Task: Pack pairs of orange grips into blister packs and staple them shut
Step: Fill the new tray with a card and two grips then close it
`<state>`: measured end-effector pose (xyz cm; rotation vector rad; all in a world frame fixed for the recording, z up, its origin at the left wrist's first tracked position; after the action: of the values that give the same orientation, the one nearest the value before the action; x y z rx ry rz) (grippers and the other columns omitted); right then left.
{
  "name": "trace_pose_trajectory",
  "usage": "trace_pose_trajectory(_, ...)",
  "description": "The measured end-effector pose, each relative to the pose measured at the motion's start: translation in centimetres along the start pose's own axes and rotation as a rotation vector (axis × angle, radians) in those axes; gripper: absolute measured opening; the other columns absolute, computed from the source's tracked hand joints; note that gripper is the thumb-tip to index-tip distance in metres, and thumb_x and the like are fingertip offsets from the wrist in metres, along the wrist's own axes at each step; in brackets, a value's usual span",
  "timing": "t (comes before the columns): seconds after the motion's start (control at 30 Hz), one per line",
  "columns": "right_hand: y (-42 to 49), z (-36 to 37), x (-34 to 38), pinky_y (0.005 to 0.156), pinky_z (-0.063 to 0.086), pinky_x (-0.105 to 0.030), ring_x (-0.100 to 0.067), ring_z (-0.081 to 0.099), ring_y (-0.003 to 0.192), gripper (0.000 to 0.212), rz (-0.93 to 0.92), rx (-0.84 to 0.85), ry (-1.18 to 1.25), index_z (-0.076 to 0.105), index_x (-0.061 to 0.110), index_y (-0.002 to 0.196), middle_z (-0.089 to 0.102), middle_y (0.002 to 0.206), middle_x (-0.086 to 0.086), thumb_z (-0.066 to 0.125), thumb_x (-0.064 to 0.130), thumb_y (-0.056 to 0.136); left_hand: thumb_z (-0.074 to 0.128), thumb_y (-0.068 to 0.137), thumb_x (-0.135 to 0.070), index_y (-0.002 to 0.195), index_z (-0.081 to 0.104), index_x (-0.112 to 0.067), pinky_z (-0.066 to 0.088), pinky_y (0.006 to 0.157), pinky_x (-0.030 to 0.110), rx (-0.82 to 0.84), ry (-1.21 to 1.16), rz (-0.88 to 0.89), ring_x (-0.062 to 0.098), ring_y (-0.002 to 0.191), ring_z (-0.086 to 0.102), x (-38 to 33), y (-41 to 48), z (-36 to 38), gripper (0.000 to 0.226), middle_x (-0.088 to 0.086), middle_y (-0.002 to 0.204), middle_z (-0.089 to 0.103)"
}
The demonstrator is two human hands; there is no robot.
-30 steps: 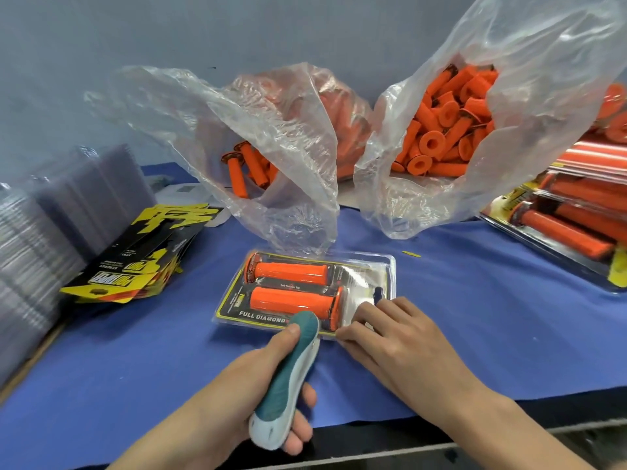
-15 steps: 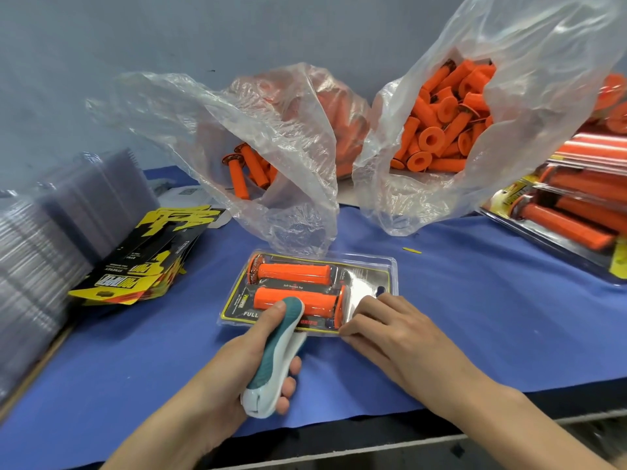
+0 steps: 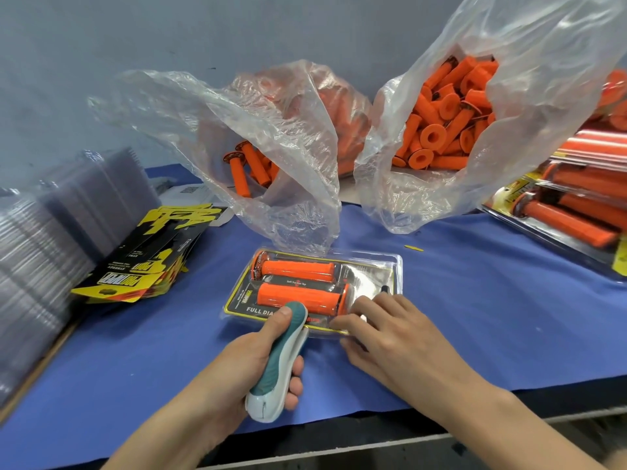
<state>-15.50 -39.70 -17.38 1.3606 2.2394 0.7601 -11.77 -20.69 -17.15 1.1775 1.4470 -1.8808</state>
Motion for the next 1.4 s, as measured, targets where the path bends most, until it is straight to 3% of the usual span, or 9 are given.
trace_pose_trajectory(0.13, 0.2, 0.6, 0.9, 0.070, 0.039, -0.033, -0.020, 0.041, 0.077, 0.021, -0.032, -0.040, -0.070, 0.067, 0.029, 0.105, 0.052, 0.091, 0.001, 0.054, 0.018, 0.092, 0.069, 0.060, -0.066, 0.070, 0.073, -0.007, 0.051, 0.046, 0.029, 0.021, 0.019, 0.004, 0.027, 0.051, 0.058, 0.0, 0.0, 0.3, 0.060, 0.017, 0.070, 0.062)
trace_pose_trajectory(0.3, 0.6, 0.7, 0.5, 0.071, 0.040, -0.030, -0.018, 0.046, 0.075, 0.029, -0.075, -0.027, -0.021, 0.069, 0.030, 0.110, 0.053, 0.090, 0.003, 0.045, 0.022, 0.096, 0.068, 0.064, -0.067, 0.092, 0.073, -0.003, 0.047, 0.045, 0.029, 0.037, 0.049, -0.013, 0.026, 0.053, 0.055, -0.2, -0.1, -0.2, 0.070, 0.017, 0.076, 0.062)
trace_pose_trajectory(0.43, 0.4, 0.7, 0.3, 0.068, 0.042, -0.030, -0.017, 0.044, 0.074, 0.030, -0.085, -0.035, -0.027, 0.069, 0.029, 0.108, 0.054, 0.088, 0.003, 0.041, 0.021, 0.101, 0.067, 0.067, -0.066, 0.087, 0.073, -0.006, 0.046, 0.044, 0.029, 0.038, 0.051, -0.019, 0.025, 0.052, 0.054, -0.2, -0.1, -0.1, 0.063, 0.016, 0.076, 0.062)
trace_pose_trajectory(0.63, 0.6, 0.7, 0.6, 0.068, 0.044, -0.032, -0.019, 0.048, 0.073, 0.020, -0.085, -0.053, -0.070, 0.069, 0.030, 0.105, 0.056, 0.088, 0.003, 0.057, 0.020, 0.093, 0.065, 0.064, -0.069, 0.077, 0.069, -0.005, 0.047, 0.044, 0.027, 0.004, 0.070, -0.030, 0.025, 0.049, 0.053, 0.0, -0.2, 0.4, 0.066, 0.018, 0.071, 0.059)
trace_pose_trajectory(0.87, 2.0, 1.3, 2.9, 0.090, 0.050, -0.045, -0.027, 0.059, 0.104, 0.039, 0.028, -0.075, -0.184, 0.060, 0.019, 0.129, 0.062, 0.121, -0.004, 0.057, 0.019, 0.090, 0.061, 0.081, -0.061, 0.073, 0.066, -0.007, 0.046, 0.042, 0.028, 0.010, -0.016, -0.006, 0.024, 0.045, 0.053, 0.1, -0.4, 1.8, 0.055, 0.013, 0.063, 0.056)
trace_pose_trajectory(0.97, 3.2, 1.1, 3.3, 0.090, 0.048, -0.041, -0.024, 0.061, 0.098, 0.028, -0.033, -0.042, -0.139, 0.064, 0.017, 0.114, 0.064, 0.107, 0.000, 0.046, 0.017, 0.093, 0.057, 0.087, -0.061, 0.066, 0.064, -0.007, 0.046, 0.042, 0.027, 0.013, 0.006, 0.000, 0.023, 0.044, 0.052, 0.0, -0.5, 2.0, 0.058, 0.013, 0.061, 0.056)
trace_pose_trajectory(1.17, 3.2, 1.7, 2.9, 0.087, 0.048, -0.034, -0.021, 0.057, 0.087, 0.018, -0.066, 0.065, -0.035, 0.064, 0.019, 0.106, 0.060, 0.093, 0.003, 0.059, 0.017, 0.088, 0.054, 0.093, -0.052, 0.081, 0.058, -0.002, 0.043, 0.041, 0.025, 0.000, -0.019, -0.032, 0.022, 0.042, 0.049, 0.0, -0.8, 2.0, 0.051, 0.013, 0.061, 0.053)
trace_pose_trajectory(1.3, 3.0, 1.9, 2.7, 0.092, 0.045, -0.034, -0.019, 0.058, 0.092, 0.023, -0.075, 0.064, 0.008, 0.063, 0.019, 0.113, 0.060, 0.098, 0.004, 0.056, 0.017, 0.092, 0.056, 0.092, -0.054, 0.083, 0.063, -0.005, 0.046, 0.042, 0.026, 0.024, -0.088, -0.016, 0.023, 0.045, 0.051, 0.2, -1.0, 2.0, 0.051, 0.013, 0.064, 0.055)
trace_pose_trajectory(1.4, 2.8, 1.9, 2.2, 0.102, 0.044, -0.037, -0.018, 0.060, 0.106, 0.046, -0.033, 0.052, -0.007, 0.055, 0.012, 0.136, 0.062, 0.118, 0.002, 0.061, 0.017, 0.090, 0.054, 0.093, -0.056, 0.083, 0.068, -0.008, 0.050, 0.046, 0.030, 0.064, -0.076, -0.070, 0.026, 0.049, 0.056, 0.0, 1.0, 2.5, 0.051, 0.015, 0.068, 0.058)
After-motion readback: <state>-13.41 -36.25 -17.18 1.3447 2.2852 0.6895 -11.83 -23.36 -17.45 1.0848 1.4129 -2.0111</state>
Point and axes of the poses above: each hand's wrist, its own y-axis towards the middle knuckle, its own z-axis out of the palm, x = y × z, the point moved 3 cm from there along y, towards the middle knuckle
